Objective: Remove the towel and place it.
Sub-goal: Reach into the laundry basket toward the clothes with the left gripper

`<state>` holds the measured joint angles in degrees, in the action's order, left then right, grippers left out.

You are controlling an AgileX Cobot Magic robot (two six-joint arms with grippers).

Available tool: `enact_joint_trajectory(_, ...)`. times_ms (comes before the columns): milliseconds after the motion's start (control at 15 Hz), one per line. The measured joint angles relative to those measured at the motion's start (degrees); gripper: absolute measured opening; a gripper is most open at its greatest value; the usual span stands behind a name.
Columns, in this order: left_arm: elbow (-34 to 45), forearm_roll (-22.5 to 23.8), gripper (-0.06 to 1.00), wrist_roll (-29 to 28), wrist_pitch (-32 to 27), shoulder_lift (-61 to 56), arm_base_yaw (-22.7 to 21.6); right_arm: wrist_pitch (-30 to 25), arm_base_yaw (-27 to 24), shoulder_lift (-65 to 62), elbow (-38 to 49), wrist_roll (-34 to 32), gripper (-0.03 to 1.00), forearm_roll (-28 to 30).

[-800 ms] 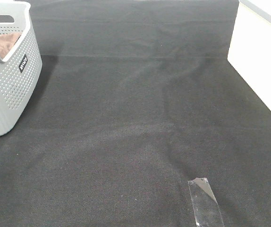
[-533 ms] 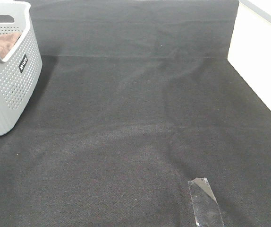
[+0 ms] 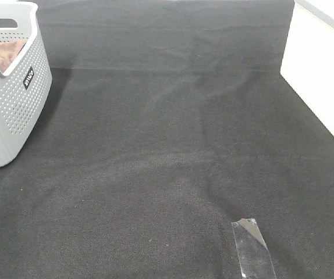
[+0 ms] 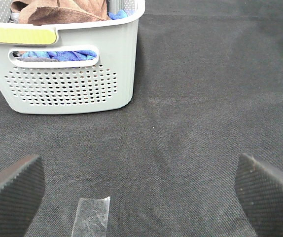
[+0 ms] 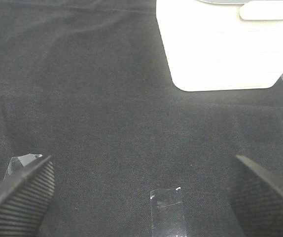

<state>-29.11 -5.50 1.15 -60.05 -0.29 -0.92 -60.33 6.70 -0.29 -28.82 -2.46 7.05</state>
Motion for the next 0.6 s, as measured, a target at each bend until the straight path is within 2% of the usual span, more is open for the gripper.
enact_joint_trajectory(267,0.0,0.0,0.99,0.0,0.0,0.0,0.0,0.0,0.0,0.0,0.0,0.0,0.91,-0.17)
enact_joint_trajectory(600,0.0,0.0,0.99,0.0,0.0,0.0,0.0,0.0,0.0,0.0,0.0,-0.23,0.91,-4.07)
